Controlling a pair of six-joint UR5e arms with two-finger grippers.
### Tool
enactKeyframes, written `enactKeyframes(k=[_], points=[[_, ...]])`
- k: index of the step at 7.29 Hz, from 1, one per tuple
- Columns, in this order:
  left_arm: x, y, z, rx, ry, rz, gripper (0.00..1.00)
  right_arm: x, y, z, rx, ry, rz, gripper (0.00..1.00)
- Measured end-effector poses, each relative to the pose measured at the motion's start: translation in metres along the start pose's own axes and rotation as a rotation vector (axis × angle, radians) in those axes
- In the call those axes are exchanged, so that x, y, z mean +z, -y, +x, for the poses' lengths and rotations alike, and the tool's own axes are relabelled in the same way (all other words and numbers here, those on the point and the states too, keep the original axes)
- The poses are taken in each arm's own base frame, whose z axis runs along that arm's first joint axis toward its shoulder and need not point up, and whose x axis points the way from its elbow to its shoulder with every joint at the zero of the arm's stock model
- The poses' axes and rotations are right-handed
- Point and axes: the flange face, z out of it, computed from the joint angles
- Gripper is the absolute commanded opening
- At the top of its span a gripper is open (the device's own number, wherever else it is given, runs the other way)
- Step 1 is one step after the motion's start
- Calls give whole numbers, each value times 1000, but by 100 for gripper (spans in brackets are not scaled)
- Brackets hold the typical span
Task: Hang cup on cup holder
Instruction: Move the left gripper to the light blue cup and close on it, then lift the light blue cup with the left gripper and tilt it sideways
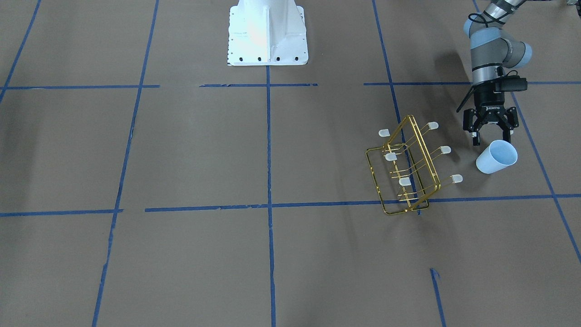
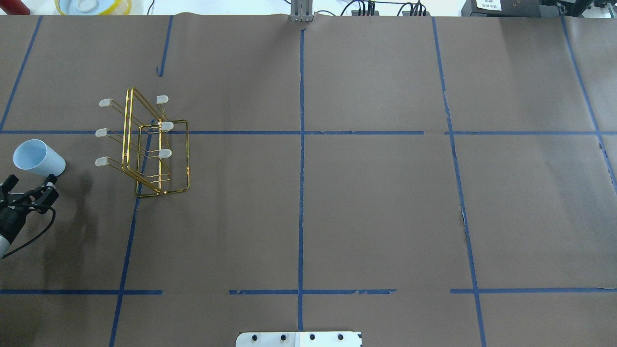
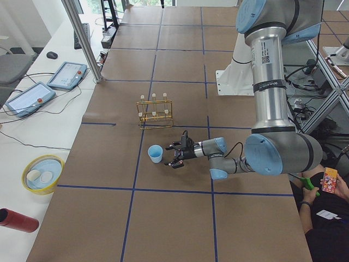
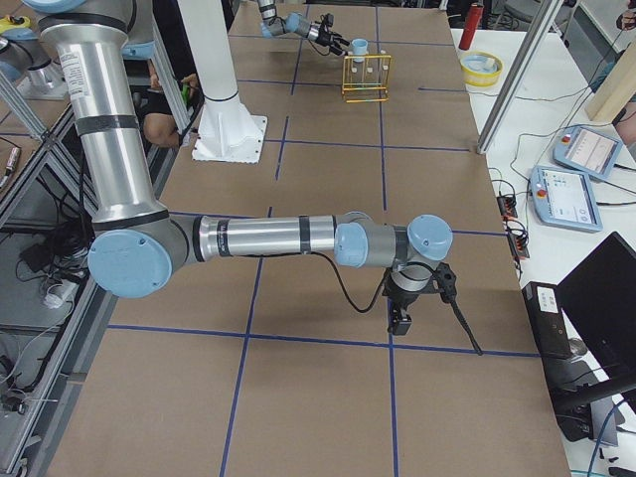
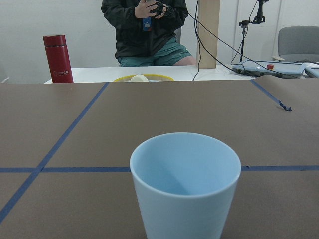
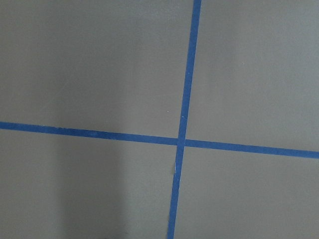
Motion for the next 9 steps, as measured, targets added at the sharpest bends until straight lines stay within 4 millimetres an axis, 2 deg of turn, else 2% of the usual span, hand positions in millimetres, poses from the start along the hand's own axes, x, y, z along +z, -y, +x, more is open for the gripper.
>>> enactKeyframes(k=[6, 9], points=[[24, 3, 2, -12, 32, 31, 98, 0, 0, 0, 0, 0, 0, 100], [39, 2, 11, -23, 42, 46, 98, 0, 0, 0, 0, 0, 0, 100]])
